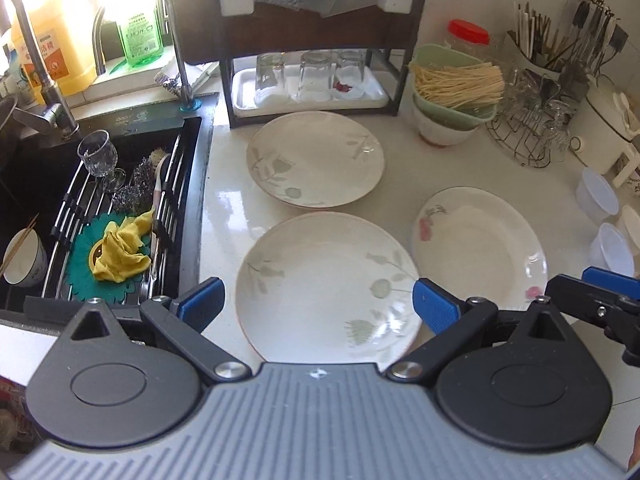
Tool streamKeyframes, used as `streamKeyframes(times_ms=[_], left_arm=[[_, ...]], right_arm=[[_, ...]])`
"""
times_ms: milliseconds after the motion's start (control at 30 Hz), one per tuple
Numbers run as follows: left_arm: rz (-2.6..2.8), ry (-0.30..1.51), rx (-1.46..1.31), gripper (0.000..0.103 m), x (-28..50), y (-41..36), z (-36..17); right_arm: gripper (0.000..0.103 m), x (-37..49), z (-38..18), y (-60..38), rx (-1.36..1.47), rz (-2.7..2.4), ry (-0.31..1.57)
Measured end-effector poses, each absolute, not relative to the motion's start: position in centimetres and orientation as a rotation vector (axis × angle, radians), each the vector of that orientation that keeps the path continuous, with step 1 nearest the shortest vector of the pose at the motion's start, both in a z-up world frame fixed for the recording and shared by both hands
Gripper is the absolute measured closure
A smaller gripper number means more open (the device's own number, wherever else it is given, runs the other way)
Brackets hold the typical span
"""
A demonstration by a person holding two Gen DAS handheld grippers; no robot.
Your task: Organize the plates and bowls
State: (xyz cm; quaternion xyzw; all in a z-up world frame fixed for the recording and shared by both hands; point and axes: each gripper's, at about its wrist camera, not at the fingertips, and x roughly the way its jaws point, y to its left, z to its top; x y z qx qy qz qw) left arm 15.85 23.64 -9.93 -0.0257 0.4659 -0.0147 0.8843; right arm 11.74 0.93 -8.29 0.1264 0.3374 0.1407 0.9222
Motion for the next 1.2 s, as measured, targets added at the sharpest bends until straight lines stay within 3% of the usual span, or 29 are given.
streamKeyframes(times_ms=[200,300,367,467,633,867,1200], left_arm=[[-0.072,1.007,-0.068,0.002,18.4,27.8,-12.4],[-0.091,1.030,-0.072,0.002,19.7,29.1,-13.7],[-0.100,1.049,-0.086,0.002,20.3,29.6,-14.5],[-0.117,1.075,-0.082,0.003,21.2,30.1,-16.0],[-0.142,1.129,-0.118,0.013,22.6,30.9,-18.6],[-0.184,1.156,-0.148,0.032,24.2,31.2,-20.5],[-0.197,1.159,-0.201,0.079,25.9,32.2,-22.0]], right_arm=[[0.028,14.4,-10.5,4.9,0.289,0.277,0.767],[0.044,15.5,-11.8,6.3,0.299,0.257,0.810],[0.067,16.2,-12.8,6.8,0.318,0.230,0.849],[0.068,16.9,-14.1,7.3,0.341,0.207,0.895],[0.070,17.7,-16.6,7.6,0.376,0.149,0.949],[0.084,17.8,-18.7,7.3,0.463,0.098,0.983],[0.093,18.8,-19.4,7.7,0.488,0.084,0.966]])
